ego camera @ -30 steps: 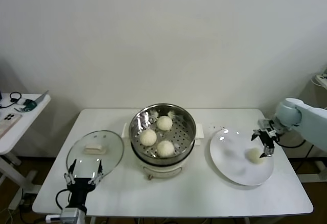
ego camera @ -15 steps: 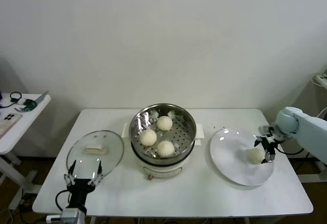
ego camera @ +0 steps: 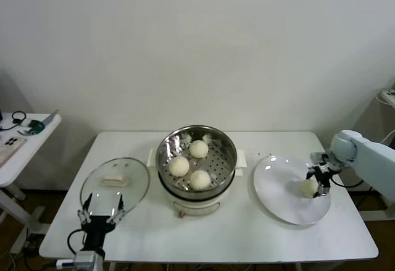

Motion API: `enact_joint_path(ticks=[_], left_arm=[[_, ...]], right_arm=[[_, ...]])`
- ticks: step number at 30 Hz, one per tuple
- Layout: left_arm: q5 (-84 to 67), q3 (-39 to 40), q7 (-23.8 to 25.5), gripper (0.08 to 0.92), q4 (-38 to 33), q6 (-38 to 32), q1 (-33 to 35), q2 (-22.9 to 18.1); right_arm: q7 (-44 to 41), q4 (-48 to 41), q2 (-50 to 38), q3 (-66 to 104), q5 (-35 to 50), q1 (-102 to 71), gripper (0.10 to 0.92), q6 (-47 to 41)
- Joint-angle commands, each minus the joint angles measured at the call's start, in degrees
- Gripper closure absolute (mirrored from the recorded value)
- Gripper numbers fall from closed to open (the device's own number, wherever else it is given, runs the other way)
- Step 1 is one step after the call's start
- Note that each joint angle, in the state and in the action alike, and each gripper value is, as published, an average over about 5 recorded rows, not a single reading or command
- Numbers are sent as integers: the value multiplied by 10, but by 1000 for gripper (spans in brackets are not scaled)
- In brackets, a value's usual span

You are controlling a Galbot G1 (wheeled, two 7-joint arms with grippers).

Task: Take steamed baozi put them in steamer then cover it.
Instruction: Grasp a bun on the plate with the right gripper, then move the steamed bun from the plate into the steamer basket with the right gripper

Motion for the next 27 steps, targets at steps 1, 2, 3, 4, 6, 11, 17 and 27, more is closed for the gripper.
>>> enact_joint_path(ticks=[1, 2, 3, 4, 6, 11, 17, 27], left_arm=[[0, 0, 0, 177, -1, 0, 1, 0], [0, 0, 0, 177, -2, 0, 1, 0], [0, 0, 0, 177, -2, 0, 1, 0], [0, 0, 0, 177, -2, 0, 1, 0], [0, 1, 0, 177, -3, 0, 0, 0], [0, 7, 1, 177, -4, 1, -4, -1], [3, 24, 1, 177, -5, 1, -15, -1], [-3, 37, 3, 177, -2, -3, -25, 9]], right_arm=[[-1, -1, -1, 2, 28, 1, 332, -7], [1, 3, -3, -3, 40, 8, 334, -12], [3, 8, -6, -9, 54, 17, 336, -17], [7, 15, -9, -20, 71, 30, 337, -24], [19, 31, -15, -49, 119, 62, 338, -39], [54, 83, -18, -158, 265, 185, 338, -81], [85, 132, 19, -283, 372, 342, 338, -105], [110, 182, 127, -421, 550, 512, 330, -131]])
